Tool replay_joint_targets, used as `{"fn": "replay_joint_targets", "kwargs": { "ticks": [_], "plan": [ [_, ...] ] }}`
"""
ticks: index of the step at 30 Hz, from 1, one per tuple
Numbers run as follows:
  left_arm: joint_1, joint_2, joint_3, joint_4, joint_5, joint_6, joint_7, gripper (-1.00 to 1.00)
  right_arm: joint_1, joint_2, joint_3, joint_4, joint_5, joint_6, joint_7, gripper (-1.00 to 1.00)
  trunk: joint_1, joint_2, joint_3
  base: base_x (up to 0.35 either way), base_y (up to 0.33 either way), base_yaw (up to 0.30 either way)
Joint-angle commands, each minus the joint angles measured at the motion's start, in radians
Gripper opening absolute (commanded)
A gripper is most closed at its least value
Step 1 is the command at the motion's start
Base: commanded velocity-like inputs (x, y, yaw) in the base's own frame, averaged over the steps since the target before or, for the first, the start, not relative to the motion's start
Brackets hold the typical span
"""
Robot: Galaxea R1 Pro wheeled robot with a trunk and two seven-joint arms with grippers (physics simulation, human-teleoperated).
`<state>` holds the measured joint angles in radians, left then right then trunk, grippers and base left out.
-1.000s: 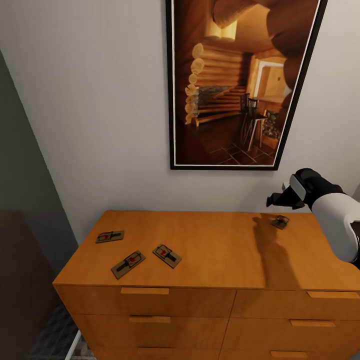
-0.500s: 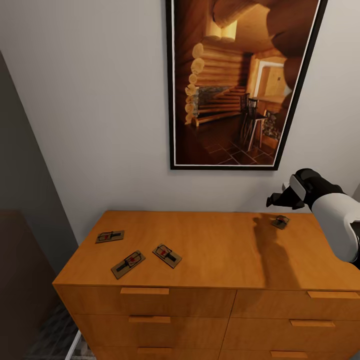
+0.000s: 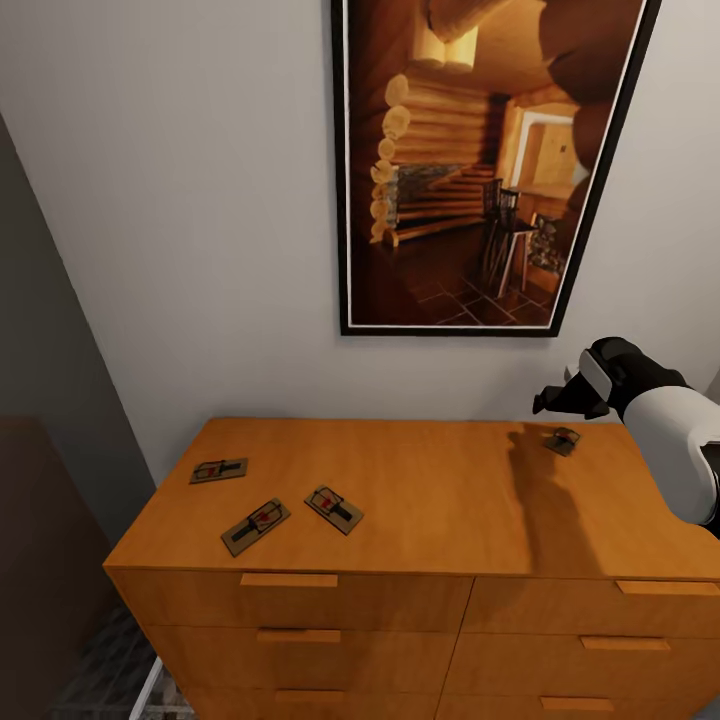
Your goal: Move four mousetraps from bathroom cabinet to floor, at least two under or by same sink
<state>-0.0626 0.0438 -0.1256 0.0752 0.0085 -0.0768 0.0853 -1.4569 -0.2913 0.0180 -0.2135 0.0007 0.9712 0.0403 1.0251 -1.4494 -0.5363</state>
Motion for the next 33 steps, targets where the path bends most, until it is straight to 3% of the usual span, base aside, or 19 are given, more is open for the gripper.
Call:
{"fn": "replay_joint_targets", "kwargs": {
  "ticks": [1,33],
  "plan": [
    [-0.002,-0.001,-0.008,0.005,0.001,-0.008,0.003,1.00,0.000,-0.001,0.002,-0.001,0.001,0.004,0.004,1.00,0.000,-0.001,-0.002,0.000,0.000,0.000],
    [-0.002,-0.001,-0.008,0.005,0.001,-0.008,0.003,1.00,0.000,-0.002,0.002,-0.001,0.002,0.004,0.002,1.00,0.000,-0.001,-0.050,0.000,0.000,0.000]
  ]
}}
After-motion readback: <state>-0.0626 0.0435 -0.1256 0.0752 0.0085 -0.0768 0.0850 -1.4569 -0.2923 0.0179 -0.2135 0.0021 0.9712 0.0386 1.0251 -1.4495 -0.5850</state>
